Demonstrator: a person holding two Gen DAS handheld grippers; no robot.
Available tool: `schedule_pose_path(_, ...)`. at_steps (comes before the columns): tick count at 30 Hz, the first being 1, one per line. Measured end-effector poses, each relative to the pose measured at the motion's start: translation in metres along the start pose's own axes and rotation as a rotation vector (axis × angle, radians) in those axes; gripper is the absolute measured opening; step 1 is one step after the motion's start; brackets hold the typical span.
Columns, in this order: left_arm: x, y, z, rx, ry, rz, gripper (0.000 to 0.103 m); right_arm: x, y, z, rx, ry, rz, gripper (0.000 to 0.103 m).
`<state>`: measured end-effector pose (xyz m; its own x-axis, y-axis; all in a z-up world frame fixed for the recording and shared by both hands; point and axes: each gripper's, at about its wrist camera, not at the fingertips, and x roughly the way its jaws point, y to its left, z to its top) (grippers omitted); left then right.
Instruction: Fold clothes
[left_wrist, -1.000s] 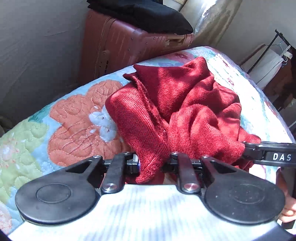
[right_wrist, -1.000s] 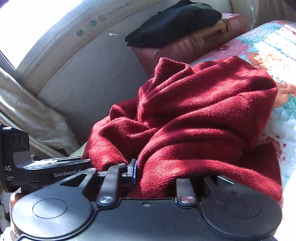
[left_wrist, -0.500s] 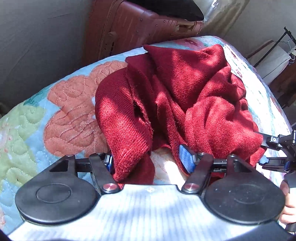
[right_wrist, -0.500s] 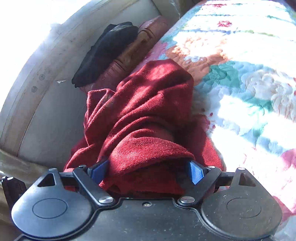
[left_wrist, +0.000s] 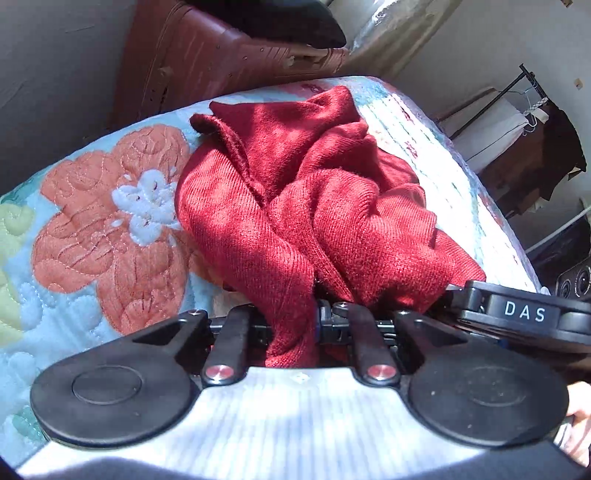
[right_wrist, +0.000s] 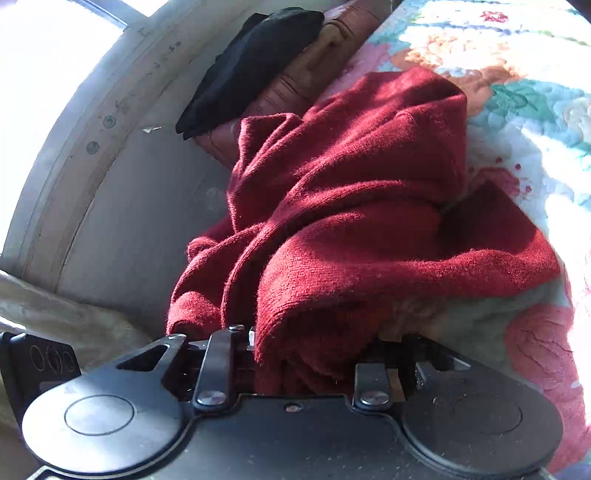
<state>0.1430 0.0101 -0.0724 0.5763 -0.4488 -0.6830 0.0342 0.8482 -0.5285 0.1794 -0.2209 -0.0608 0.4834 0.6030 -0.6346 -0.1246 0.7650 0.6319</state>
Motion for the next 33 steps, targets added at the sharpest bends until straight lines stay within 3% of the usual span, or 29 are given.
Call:
schedule_pose_path(5,-0.048,-0.028,-0.004,0.037,-0.027,-0.014,0.011,-0.043,0.032,-0.005,-0.101,-0.048,0.05,0.029)
schedule_pose_path(13,-0.123,-0.053,-0.033,0.151,-0.044,0.106,0.011,-0.076,0.073,-0.041,-0.155,-0.019,0.118,0.028)
schedule_pose_path(15,-0.146,-0.052,-0.048,0.151,-0.083,0.111,0.011,-0.086,0.082,-0.051,-0.17,-0.01,0.147,0.028)
schedule_pose_path(19,-0.193,-0.033,-0.091,0.092,-0.099,0.043,0.011,-0.103,0.102,-0.071,-0.162,0.038,0.19,0.028)
schedule_pose_path(23,-0.22,-0.034,-0.11,0.055,-0.11,0.082,0.011,-0.112,0.121,-0.095,-0.184,0.079,0.213,0.028)
schedule_pose_path(29,-0.279,-0.061,-0.119,0.098,-0.25,0.159,0.011,-0.139,0.175,-0.107,-0.348,0.014,0.26,0.027)
schedule_pose_path(31,-0.297,-0.064,-0.116,0.099,-0.294,0.147,0.011,-0.151,0.193,-0.104,-0.401,-0.019,0.306,0.027)
schedule_pose_path(33,-0.3,-0.059,-0.111,0.117,-0.301,0.088,0.011,-0.157,0.208,-0.1,-0.505,-0.068,0.326,0.027)
